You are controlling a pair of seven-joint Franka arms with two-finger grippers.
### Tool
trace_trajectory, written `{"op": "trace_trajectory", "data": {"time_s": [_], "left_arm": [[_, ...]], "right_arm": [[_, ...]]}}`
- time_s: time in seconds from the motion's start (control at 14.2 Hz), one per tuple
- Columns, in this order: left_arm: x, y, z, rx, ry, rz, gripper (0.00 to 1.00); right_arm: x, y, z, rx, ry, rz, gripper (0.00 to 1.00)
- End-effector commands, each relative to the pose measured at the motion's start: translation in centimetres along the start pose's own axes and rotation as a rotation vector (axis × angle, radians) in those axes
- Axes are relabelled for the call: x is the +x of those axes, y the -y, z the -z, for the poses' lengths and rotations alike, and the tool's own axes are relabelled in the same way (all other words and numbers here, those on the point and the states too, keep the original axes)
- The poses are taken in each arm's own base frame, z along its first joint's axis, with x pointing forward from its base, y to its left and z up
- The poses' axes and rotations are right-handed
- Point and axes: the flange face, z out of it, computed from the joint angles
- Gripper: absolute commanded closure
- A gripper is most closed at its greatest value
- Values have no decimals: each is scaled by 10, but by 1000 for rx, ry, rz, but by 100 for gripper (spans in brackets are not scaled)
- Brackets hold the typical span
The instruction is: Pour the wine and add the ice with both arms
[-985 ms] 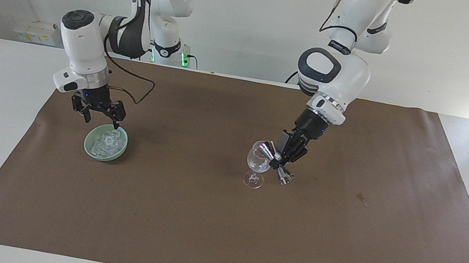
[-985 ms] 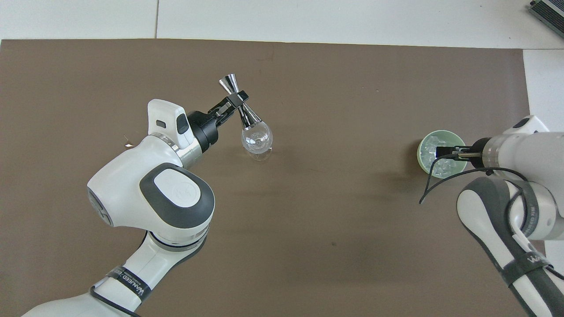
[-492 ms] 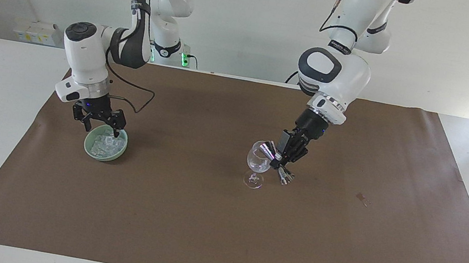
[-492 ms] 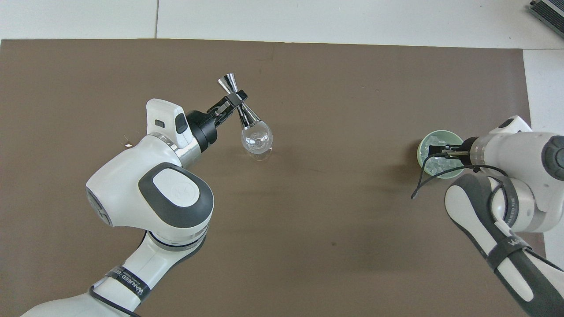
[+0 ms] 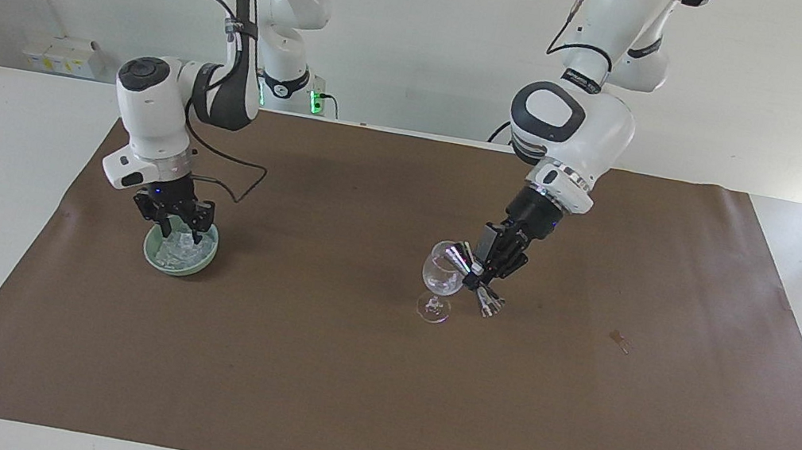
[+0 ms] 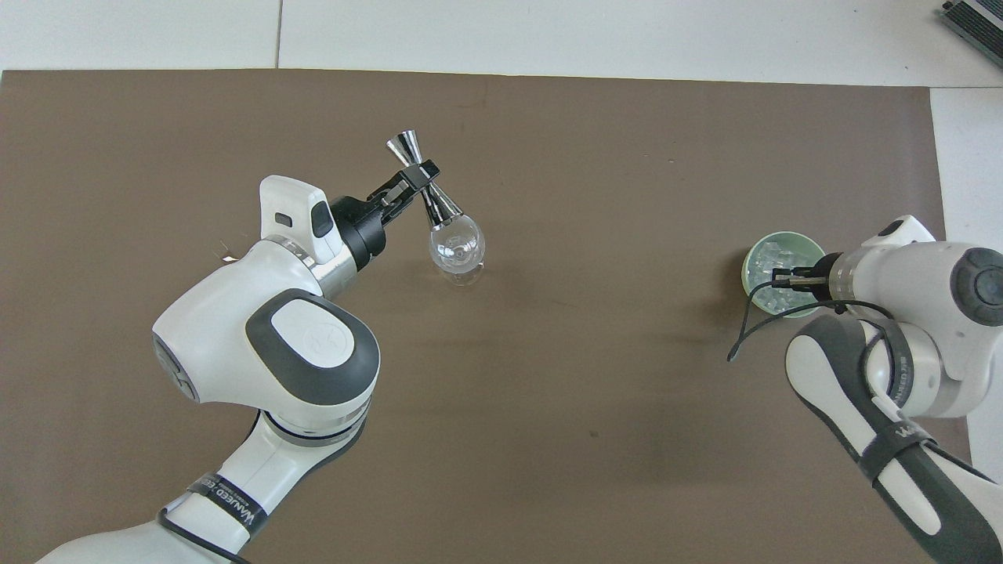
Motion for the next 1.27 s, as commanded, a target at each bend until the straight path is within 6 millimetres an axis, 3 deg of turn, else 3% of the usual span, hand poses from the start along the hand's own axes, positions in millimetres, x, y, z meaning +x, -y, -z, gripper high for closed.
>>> {"op": "trace_trajectory", "data": {"time_s": [0.0,0.21,0.42,0.63,0.84,1.2], "left_arm": [[0,-2,7,3,-8,-22,100],[0,-3,8,1,-9,-21,100],[-1,-2,8,3,-7,-16,100],[8,5,11,7,-16,42,100],[23,11,17,-10,22,226,100],[37,27,26,-5,67,533,100]], "right_arm": [[-2,-4,0,-1,-16,10,100],[1,-4,5,0,-26,4,100],[10,-2,30,1,-69,11,100],[12,0,74,2,-131,15,100],[10,4,123,14,-160,13,100],[0,7,200,20,-56,-20,100]]}}
